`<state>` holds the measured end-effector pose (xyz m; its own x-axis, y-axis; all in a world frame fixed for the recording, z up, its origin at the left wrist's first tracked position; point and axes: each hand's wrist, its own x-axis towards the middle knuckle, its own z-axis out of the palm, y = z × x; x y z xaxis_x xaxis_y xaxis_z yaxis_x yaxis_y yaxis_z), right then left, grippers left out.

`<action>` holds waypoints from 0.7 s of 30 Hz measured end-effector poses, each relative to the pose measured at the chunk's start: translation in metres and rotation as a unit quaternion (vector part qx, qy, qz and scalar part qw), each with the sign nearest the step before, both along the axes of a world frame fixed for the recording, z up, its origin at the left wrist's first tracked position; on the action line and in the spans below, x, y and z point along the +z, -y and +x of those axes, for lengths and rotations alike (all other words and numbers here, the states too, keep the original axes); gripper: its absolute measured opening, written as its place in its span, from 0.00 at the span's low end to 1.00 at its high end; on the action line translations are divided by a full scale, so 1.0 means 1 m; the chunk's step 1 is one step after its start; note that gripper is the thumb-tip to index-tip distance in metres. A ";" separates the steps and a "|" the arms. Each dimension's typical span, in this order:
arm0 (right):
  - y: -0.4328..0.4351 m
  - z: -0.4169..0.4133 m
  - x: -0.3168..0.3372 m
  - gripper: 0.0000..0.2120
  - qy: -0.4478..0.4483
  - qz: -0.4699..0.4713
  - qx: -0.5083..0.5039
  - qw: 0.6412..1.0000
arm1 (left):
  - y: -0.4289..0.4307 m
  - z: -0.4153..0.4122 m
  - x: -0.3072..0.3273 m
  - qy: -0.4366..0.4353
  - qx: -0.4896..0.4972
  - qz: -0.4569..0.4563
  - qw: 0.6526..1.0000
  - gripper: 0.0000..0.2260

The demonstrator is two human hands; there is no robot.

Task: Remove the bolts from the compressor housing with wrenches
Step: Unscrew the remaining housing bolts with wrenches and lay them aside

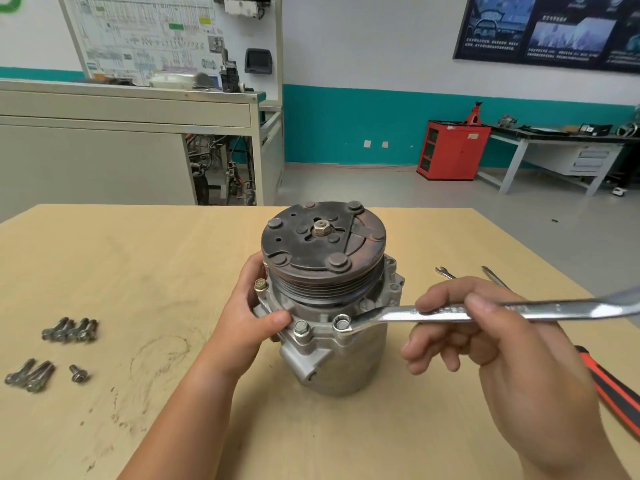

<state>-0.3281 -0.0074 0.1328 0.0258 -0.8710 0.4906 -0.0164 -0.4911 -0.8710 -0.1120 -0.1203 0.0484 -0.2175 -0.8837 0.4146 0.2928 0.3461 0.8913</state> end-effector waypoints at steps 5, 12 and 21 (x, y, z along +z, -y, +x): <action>0.004 -0.002 -0.007 0.17 0.036 0.012 -0.008 0.999 | -0.002 -0.001 -0.002 -0.016 0.014 -0.001 1.000 0.40; 0.037 -0.009 -0.011 0.26 0.137 0.145 0.032 0.979 | -0.006 -0.004 -0.003 -0.041 0.031 0.000 0.999 0.41; 0.069 -0.017 0.028 0.21 0.010 0.177 0.149 0.973 | -0.005 -0.005 -0.005 -0.034 0.047 0.004 0.998 0.44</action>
